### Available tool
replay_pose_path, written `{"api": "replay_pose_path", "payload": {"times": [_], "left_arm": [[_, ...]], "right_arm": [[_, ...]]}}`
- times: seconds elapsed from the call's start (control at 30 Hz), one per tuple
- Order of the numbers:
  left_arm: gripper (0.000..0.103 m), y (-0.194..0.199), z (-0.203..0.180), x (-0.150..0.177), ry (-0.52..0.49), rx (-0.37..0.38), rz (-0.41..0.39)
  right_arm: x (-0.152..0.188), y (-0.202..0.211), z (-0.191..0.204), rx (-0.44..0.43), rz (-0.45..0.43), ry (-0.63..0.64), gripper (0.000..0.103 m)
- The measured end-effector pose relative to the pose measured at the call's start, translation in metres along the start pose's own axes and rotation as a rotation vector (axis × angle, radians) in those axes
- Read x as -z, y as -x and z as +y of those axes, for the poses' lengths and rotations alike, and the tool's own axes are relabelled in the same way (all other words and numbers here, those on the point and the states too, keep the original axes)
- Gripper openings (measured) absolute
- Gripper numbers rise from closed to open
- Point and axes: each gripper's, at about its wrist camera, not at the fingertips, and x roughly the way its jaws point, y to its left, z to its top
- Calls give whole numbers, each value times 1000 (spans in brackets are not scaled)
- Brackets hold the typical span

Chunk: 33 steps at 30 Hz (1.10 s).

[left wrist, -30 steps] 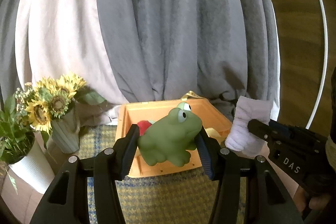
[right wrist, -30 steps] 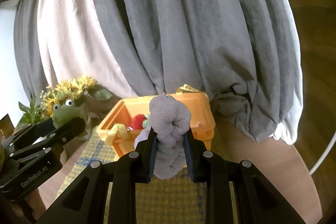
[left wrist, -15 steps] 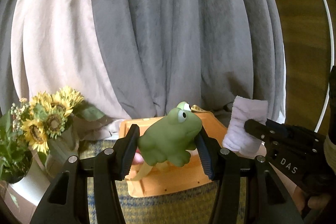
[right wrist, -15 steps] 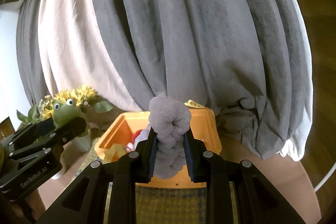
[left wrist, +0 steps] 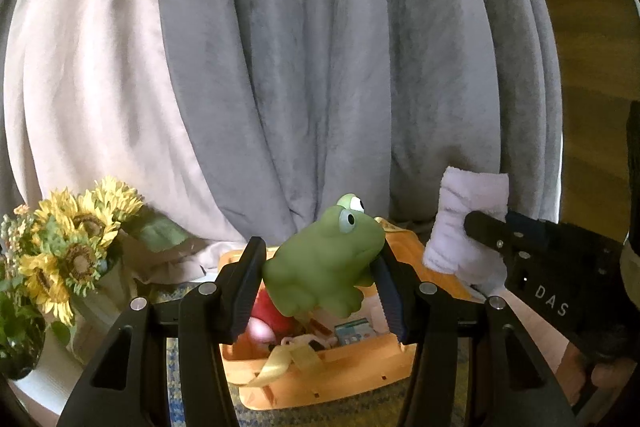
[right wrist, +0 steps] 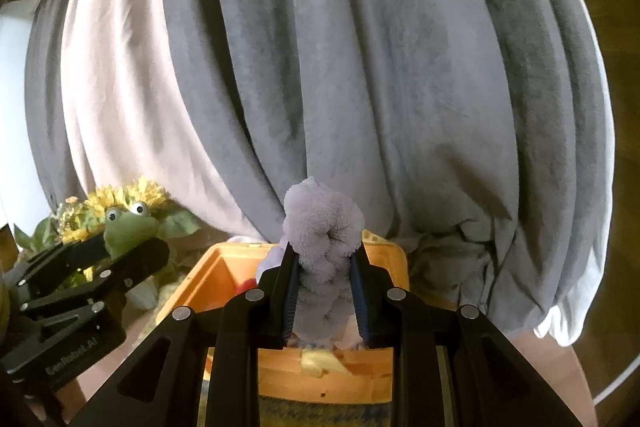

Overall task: Organize soft objects
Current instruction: 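Carry the green frog and lavender towel over the orange crate with both tools, then open both tools to drop the frog and towel into the crate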

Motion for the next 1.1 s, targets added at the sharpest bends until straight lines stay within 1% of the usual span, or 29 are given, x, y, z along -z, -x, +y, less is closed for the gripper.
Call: {"api": "replay_pose_path", "payload": {"times": [0.2,0.33,0.53,0.67,0.83,1.0,1.1], "left_arm": [[52,-24,1,-4,-16,-7,25],[52,-39,0,-4,-20,-2,48],[52,-66,1,-3,-26,7,107],[52,-87,3,3,-26,29,165],[52,-112,7,12,-23,58,248],[53,-136,15,23,8,81,334],[53,-144,16,30,15,83,355]], "right_arm": [[-8,-22,-2,6,31,20,25],[-11,-39,-3,-10,67,35,25],[-13,-68,-4,-17,124,47,25],[-9,-91,-4,-16,193,54,25],[1,-116,-8,-39,276,45,25],[12,-142,-9,-52,368,52,25],[16,-152,-9,-63,397,47,25]]}}
